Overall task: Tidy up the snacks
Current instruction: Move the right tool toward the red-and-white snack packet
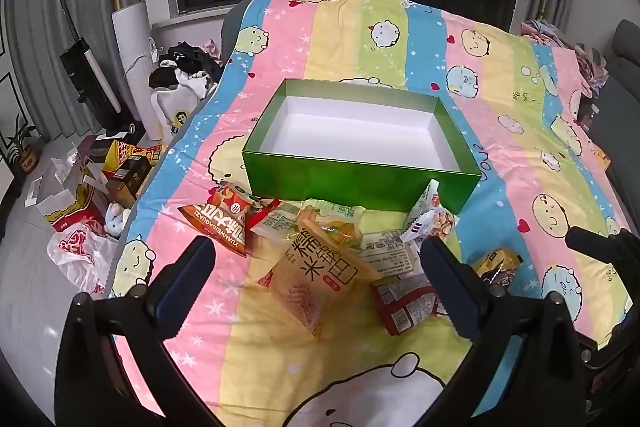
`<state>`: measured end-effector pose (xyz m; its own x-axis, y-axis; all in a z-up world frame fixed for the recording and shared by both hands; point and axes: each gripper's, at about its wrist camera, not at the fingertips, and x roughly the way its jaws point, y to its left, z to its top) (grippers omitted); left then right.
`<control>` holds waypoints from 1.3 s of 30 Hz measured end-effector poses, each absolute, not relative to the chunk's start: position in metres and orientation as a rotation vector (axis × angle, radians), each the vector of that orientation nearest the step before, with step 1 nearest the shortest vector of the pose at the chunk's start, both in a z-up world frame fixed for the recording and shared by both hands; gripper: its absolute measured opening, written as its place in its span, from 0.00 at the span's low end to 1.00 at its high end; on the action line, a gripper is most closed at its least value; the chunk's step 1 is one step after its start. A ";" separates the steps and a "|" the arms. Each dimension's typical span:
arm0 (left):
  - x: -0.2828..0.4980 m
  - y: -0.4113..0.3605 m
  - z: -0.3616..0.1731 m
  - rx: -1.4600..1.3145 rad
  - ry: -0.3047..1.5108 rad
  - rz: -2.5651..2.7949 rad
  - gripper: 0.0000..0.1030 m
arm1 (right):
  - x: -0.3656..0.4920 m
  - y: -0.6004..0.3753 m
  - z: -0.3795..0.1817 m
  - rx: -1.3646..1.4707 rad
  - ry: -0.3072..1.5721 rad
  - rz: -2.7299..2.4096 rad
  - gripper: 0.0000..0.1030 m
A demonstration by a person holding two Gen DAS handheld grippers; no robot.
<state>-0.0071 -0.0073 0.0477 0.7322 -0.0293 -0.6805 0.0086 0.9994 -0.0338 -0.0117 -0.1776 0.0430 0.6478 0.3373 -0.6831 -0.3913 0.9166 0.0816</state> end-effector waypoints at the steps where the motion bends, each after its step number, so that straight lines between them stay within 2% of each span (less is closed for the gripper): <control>1: -0.007 -0.007 0.047 -0.028 0.750 -0.021 1.00 | -0.012 -0.177 0.043 -0.073 0.760 0.412 1.00; 29: -0.004 -0.015 0.035 -0.032 0.805 -0.047 1.00 | -0.013 -0.184 0.035 -0.085 0.788 0.353 1.00; 39: 0.001 -0.009 -0.002 -0.186 0.921 -0.176 0.99 | -0.008 -0.191 0.003 0.015 0.901 0.423 1.00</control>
